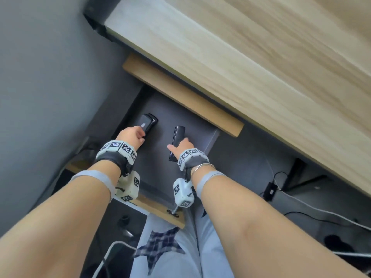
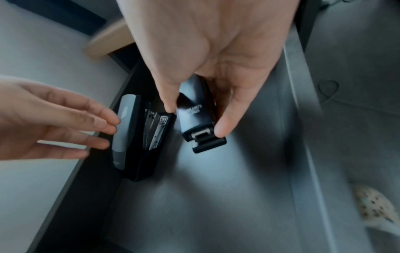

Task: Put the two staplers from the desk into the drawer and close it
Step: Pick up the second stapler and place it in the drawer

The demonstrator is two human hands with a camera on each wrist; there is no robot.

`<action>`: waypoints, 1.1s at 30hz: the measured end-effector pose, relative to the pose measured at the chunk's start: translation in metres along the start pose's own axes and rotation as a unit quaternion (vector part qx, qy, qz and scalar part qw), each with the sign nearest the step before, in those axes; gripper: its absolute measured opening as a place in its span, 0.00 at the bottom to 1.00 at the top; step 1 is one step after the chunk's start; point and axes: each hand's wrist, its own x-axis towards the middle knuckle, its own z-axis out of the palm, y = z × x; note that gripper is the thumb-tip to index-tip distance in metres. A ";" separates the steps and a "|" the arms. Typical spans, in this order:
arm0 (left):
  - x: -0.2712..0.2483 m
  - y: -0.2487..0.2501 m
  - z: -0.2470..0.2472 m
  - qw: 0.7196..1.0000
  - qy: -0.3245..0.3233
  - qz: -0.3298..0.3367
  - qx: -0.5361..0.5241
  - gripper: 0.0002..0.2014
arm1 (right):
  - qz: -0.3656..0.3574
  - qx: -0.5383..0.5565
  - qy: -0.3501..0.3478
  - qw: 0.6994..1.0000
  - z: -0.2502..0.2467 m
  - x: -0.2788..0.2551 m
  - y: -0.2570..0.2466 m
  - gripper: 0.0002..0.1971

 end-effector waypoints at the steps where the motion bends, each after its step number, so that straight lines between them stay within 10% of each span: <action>1: 0.003 -0.002 0.003 1.000 0.000 0.003 0.001 0.12 | 0.014 0.012 -0.005 1.000 0.002 0.004 -0.001 0.34; 20: 0.022 -0.019 0.025 0.995 0.088 0.038 -0.026 0.11 | 0.084 0.112 0.017 0.990 0.035 0.041 0.002 0.43; 33: -0.022 -0.027 0.015 0.998 0.044 -0.039 -0.026 0.11 | 0.008 0.024 0.040 0.999 -0.008 0.002 -0.004 0.25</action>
